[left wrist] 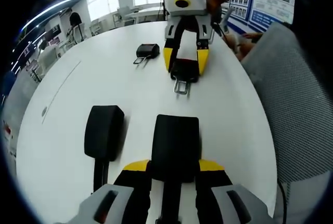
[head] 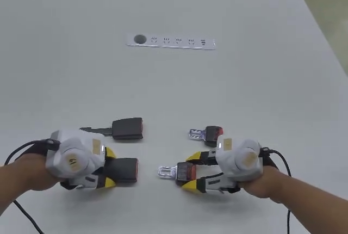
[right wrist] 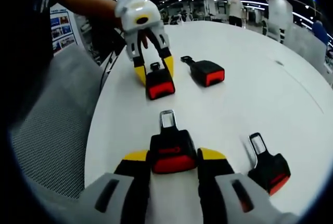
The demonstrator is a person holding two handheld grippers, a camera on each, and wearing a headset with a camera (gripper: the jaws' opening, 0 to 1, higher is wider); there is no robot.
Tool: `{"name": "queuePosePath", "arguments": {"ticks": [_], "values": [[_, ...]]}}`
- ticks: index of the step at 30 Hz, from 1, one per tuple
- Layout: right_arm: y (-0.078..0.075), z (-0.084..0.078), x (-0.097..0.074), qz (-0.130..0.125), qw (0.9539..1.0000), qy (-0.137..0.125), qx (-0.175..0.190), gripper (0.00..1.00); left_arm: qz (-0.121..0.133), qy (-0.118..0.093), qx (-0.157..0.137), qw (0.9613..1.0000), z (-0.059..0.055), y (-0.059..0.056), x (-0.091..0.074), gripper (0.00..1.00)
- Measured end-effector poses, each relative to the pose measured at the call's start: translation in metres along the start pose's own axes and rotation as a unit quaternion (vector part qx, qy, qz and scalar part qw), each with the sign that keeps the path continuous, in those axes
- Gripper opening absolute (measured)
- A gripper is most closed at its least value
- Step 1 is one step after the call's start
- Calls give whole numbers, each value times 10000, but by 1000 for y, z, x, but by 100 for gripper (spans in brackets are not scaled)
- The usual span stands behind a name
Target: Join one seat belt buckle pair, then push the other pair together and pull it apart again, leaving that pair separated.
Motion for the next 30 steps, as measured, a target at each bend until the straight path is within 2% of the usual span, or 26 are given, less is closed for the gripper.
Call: {"name": "queuePosePath", "arguments": {"ticks": [9,18,23,27,30], "values": [[-5,19,20,134,9998,-61,-131,36,7,69,16,10000,1,0,0,34],[-3,34,39,243,9994,15,-238,36,-12,154,96,9998,3,0,1,33],[-4,39,42,348,9989,21,-308,35,-31,174,146,9997,3,0,2,33],[-6,40,41,360,9991,60,-200,35,-29,157,133,9998,2,-1,2,33],[-6,42,44,381,9990,83,-209,35,-47,238,213,9995,4,-1,3,33]]}}
Point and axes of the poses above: the centre of the closed fingertips' face, and the gripper's own axes: x roughly forward along the fingers, y roughly to its left, z roughly out of its top, the point moved 8 cm from there along -x, roughly backward along the fingers, and after that the axes turned 8 degrees about -x, right-handed, at the moved point
